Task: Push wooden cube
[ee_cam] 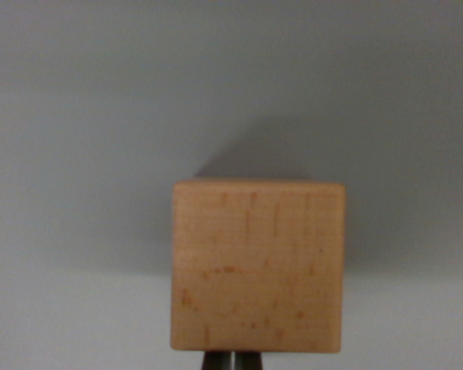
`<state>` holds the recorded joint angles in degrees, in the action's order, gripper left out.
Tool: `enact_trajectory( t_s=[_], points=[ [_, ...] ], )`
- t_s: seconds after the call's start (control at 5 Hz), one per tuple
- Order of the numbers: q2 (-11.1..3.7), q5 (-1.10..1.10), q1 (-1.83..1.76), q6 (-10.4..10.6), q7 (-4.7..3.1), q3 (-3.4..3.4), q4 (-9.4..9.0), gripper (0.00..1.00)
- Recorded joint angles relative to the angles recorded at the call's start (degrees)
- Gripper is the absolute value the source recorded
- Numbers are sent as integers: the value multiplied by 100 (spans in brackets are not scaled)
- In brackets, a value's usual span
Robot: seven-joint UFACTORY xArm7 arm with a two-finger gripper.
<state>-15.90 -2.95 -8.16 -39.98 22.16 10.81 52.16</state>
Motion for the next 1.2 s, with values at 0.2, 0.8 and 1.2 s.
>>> enact_trajectory(
  t_s=[0.2,0.8,1.2],
  points=[
    [0,0,0,0,0,0,0,100],
    [-363,-62,13,-188,-53,-67,547,100],
    [-528,-91,18,-273,-77,-98,794,100]
  ],
)
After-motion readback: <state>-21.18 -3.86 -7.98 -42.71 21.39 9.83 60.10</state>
